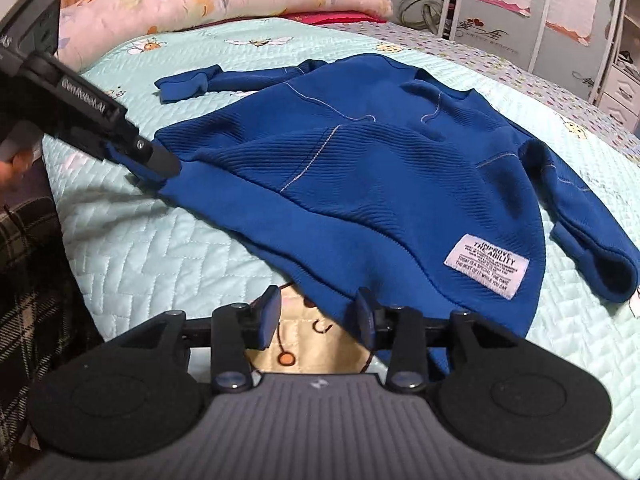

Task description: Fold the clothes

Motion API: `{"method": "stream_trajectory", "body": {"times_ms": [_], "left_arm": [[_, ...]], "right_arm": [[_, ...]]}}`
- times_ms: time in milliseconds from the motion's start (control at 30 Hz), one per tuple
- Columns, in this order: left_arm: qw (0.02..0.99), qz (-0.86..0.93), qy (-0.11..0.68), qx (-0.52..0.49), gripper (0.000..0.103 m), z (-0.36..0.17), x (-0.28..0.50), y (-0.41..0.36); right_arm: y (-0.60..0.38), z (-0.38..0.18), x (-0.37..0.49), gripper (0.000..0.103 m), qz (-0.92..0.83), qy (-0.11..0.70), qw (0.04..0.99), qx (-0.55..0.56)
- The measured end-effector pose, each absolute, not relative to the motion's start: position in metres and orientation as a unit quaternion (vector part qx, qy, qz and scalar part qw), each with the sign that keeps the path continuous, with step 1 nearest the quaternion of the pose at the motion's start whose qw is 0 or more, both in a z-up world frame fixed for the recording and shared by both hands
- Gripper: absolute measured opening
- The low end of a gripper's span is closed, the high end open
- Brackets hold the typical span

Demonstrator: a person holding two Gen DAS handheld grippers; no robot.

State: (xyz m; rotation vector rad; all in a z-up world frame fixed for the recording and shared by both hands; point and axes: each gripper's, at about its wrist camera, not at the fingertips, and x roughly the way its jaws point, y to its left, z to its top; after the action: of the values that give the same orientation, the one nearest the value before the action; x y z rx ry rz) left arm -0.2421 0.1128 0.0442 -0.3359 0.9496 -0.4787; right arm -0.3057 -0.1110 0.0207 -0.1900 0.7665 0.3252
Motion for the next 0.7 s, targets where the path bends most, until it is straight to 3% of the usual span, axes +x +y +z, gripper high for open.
{"method": "stream_trajectory", "body": {"times_ms": [67, 500, 700], "left_arm": [[0.852, -0.221, 0.449, -0.151, 0.029, 0.045, -0.236, 0.112], [0.822, -0.280, 0.483, -0.113, 0.029, 0.043, -0.262, 0.092], [0.818, -0.337, 0.464, -0.037, 0.029, 0.043, -0.281, 0.048]], "right_arm": [[-0.110, 0.019, -0.303, 0.048, 0.168, 0.374, 0.906, -0.102], [-0.132, 0.024, -0.298, 0.048, 0.149, 0.433, 0.886, -0.072], [-0.133, 0.021, -0.304, 0.051, 0.163, 0.388, 0.905, -0.060]]}}
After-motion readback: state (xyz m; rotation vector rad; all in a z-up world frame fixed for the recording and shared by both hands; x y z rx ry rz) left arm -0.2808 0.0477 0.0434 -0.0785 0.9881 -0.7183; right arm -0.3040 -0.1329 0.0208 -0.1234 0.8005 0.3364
